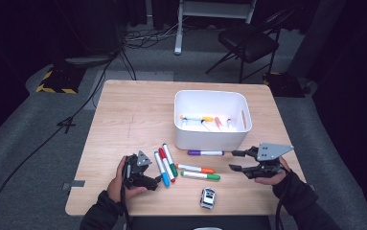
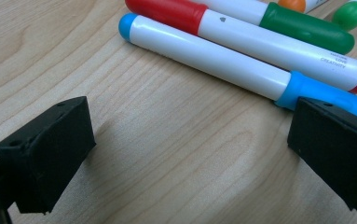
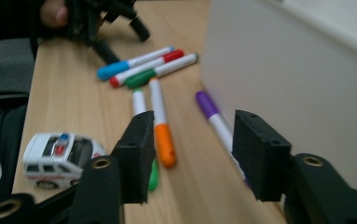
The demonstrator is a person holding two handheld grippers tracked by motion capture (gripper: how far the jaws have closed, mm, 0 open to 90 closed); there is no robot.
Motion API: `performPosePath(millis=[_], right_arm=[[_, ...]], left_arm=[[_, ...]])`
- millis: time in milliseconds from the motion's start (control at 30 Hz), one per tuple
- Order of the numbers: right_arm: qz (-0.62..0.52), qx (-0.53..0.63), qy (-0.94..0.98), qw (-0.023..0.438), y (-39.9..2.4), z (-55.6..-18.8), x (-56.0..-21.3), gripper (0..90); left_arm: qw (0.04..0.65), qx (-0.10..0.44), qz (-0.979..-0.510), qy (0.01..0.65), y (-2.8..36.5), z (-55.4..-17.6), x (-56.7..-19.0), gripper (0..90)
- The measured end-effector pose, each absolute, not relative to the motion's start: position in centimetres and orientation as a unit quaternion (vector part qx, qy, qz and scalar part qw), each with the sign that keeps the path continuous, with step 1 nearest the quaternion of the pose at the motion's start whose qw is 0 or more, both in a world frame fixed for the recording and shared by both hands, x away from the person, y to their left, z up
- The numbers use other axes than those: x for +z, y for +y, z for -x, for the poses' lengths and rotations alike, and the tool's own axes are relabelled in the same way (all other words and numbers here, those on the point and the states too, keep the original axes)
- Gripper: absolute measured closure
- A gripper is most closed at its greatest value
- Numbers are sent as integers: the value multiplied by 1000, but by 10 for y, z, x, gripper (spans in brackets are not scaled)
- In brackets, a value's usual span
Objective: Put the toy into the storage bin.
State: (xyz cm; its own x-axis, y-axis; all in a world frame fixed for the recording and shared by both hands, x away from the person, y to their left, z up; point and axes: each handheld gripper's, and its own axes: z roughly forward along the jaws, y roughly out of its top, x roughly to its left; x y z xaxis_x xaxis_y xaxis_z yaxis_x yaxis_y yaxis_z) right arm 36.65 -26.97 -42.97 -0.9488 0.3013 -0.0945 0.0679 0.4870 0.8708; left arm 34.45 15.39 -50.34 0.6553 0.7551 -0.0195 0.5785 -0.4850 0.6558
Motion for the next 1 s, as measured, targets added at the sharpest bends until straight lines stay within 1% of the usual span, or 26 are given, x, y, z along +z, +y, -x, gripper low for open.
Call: performPosePath(millis=[67,133,200,267,433,533,633,767,867,900,933,1000], right_arm=[[-90,482,866,101,-263,-365,-446,607],[-74,476,872,87,-256,-363,-457,647],[-69,474,875,69,-251,-364,-466,652],[-67,465,880,68,-245,-364,-474,665],[-62,454,888,42,-235,-365,-487,671],[-59,438,896,48,-228,-366,-494,661],[-65,432,899,40,-224,-368,-499,638],[-67,420,904,43,-220,-370,-502,635],[-73,418,905,37,-219,-372,-502,670],[-76,418,905,39,-219,-373,-502,712],[-80,419,903,42,-219,-373,-502,735],[-77,422,902,46,-220,-375,-502,752]], left_arm=[[322,137,-851,392,154,-344,-503,6],[322,137,-851,392,154,-344,-503,6],[322,137,-851,392,154,-344,-503,6],[321,133,-851,394,154,-344,-503,6],[322,136,-851,392,154,-344,-503,6],[322,137,-851,392,154,-344,-503,6],[322,137,-851,391,154,-345,-503,6],[322,139,-851,390,154,-345,-503,6],[322,137,-851,391,154,-344,-503,6],[322,137,-852,390,154,-345,-503,6],[321,135,-851,393,154,-344,-503,6],[322,137,-851,392,154,-344,-503,6]])
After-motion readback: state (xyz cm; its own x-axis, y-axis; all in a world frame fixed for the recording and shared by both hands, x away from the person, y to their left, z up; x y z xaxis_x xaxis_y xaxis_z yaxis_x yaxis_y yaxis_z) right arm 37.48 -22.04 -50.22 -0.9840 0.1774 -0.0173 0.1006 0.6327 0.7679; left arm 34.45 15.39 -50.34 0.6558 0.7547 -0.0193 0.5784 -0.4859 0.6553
